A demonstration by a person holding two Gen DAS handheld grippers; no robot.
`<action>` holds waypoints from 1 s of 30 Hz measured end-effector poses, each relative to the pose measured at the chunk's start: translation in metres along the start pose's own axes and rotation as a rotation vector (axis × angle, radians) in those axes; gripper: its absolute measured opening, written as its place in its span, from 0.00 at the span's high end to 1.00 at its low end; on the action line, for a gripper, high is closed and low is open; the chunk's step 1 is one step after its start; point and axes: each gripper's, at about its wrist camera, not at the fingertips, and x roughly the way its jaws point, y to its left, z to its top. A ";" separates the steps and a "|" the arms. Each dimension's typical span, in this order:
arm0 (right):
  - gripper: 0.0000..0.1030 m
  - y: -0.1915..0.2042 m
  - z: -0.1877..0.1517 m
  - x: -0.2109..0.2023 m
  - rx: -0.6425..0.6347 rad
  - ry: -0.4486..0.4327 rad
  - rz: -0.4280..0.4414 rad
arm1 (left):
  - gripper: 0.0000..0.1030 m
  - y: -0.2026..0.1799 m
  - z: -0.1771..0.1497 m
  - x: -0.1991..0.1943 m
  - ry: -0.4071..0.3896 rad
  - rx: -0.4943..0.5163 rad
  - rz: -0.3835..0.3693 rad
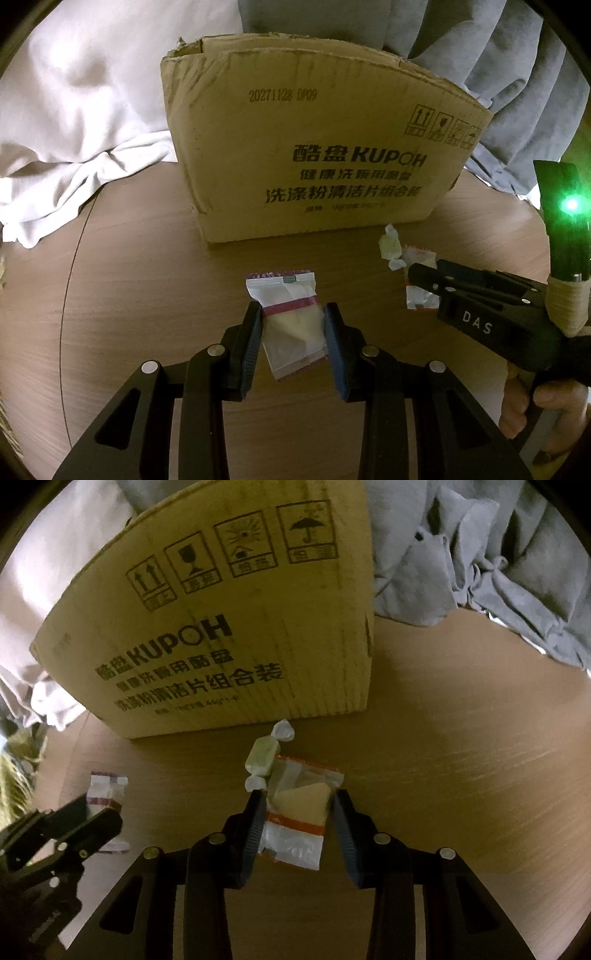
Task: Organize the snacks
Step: 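Grasp the clear white-cake packet with the left tool while the right tool grasps the yellow-cake packet, then carry both packets into the cardboard box and open both tools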
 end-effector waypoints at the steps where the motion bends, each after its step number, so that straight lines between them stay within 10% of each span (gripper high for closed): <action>1: 0.67 0.002 -0.001 0.001 -0.003 -0.004 -0.004 | 0.68 0.000 0.000 0.000 0.001 0.001 0.001; 30: 0.68 0.026 0.006 -0.142 -0.062 -0.302 0.087 | 0.68 -0.012 0.030 -0.119 -0.269 0.023 -0.031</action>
